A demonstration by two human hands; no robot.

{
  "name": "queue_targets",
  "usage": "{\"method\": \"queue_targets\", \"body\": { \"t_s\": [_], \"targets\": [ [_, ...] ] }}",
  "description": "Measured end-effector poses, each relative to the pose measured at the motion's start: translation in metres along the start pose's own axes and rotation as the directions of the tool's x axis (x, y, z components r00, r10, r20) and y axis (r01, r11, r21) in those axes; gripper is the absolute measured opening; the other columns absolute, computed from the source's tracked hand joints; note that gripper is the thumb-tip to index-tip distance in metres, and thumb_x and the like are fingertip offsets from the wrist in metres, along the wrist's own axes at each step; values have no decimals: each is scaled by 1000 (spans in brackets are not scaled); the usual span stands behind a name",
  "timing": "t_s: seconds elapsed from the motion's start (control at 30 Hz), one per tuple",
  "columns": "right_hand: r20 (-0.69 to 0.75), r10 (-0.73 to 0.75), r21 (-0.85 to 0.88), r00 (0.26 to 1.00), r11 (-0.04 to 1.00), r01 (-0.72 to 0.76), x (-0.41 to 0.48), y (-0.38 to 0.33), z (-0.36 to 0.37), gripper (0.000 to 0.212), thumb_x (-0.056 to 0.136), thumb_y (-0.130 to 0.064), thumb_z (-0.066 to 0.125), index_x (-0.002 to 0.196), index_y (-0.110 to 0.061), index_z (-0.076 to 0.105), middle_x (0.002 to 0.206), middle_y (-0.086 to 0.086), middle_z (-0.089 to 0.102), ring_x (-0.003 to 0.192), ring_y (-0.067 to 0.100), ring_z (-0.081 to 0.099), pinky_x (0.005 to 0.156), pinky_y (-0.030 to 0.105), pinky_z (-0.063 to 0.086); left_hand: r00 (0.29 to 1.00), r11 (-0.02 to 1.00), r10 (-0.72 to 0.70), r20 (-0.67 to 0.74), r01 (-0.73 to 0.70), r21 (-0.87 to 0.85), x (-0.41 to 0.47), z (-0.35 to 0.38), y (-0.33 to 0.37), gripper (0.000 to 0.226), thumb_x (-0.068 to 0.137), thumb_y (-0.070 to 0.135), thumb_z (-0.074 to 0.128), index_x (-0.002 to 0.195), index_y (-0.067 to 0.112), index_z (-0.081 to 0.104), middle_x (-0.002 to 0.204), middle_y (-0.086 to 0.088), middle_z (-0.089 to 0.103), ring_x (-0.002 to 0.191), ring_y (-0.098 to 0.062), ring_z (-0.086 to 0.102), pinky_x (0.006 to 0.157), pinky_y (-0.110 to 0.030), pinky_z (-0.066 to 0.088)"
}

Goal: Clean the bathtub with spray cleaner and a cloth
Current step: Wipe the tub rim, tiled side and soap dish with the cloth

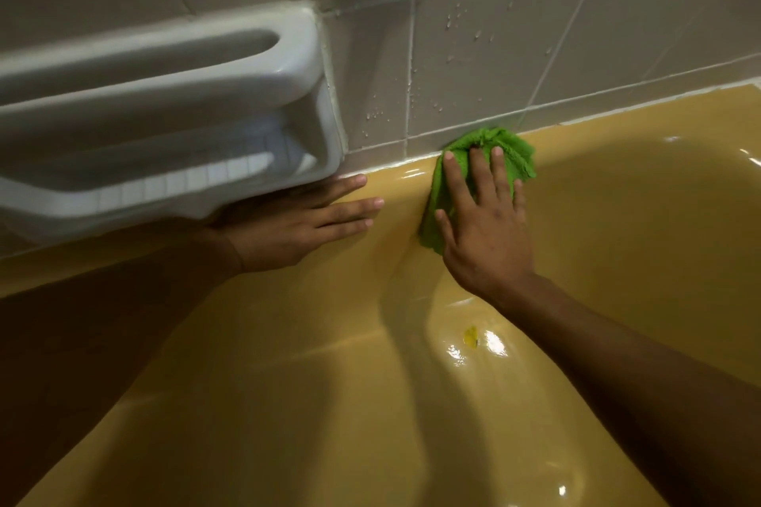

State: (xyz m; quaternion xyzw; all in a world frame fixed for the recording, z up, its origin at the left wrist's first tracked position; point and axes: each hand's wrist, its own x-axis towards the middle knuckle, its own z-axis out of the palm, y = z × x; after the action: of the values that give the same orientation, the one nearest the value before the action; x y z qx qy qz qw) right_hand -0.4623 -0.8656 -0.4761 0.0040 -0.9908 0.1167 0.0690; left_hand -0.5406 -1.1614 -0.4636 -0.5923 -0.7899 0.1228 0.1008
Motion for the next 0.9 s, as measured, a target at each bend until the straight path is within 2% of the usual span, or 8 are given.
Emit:
{"method": "queue_targets", "body": {
  "t_s": [0.1,0.2,0.37,0.43,0.53,0.6,0.73,0.9],
  "targets": [
    [6,-20,26,1000,999,20,-6,-30,6,70,102,-34,40,163,-29,6,171,5,1,157,28,-12,126,57,10,1000,1000,2,-31,-2,0,-23,0,-3,69,96,-13,31,160,13,32,171,-6,21,158,-33,15,124,-56,26],
    [34,-25,47,999,999,24,-10,-49,11,77,97,-26,43,163,-30,5,171,4,1,157,28,-13,125,57,15,998,998,5,-55,-8,-56,-50,-1,-9,72,93,-15,51,159,13,37,169,-7,25,157,-35,18,123,-58,27],
    [52,-116,82,992,990,112,-12,-37,4,78,89,-44,24,163,-31,3,172,5,1,157,29,-9,125,54,18,998,992,48,-37,-52,-114,-68,-4,-14,76,91,-10,59,159,15,36,170,-4,23,158,-33,14,124,-55,25],
    [57,-140,63,989,989,136,-10,-24,3,75,92,-38,29,163,-32,4,172,4,3,158,27,-6,125,54,18,998,990,59,-31,-63,-129,-68,-5,-15,81,87,-8,64,159,15,36,170,-4,22,158,-33,14,124,-55,24],
    [44,-9,75,999,997,5,-3,0,-1,71,98,-37,30,162,-36,1,172,1,-1,158,25,-8,125,56,11,996,984,79,-34,-83,-155,-70,-5,-17,81,85,-8,66,158,13,38,170,-6,23,158,-34,15,125,-54,22],
    [36,60,84,998,995,-62,3,18,-5,68,104,-36,33,162,-38,-1,172,1,-3,157,24,-10,125,58,7,995,981,91,-37,-96,-168,-70,-6,-17,77,87,-8,61,158,13,39,170,-6,23,158,-34,14,126,-53,19],
    [50,1,49,999,999,-4,7,43,-5,85,101,-25,52,161,-42,-6,171,-4,-9,157,21,-14,125,56,6,995,984,94,-23,-96,-152,-69,-6,-16,75,86,-6,56,157,14,41,170,-6,24,158,-34,13,127,-52,17],
    [-39,42,106,998,994,-38,8,32,6,73,103,-49,41,162,-37,-2,171,-2,-8,156,25,-15,124,54,11,995,988,97,-22,-99,-117,-67,-9,-14,73,85,-4,55,156,14,44,169,-6,26,158,-33,15,128,-50,11]
  ]
}}
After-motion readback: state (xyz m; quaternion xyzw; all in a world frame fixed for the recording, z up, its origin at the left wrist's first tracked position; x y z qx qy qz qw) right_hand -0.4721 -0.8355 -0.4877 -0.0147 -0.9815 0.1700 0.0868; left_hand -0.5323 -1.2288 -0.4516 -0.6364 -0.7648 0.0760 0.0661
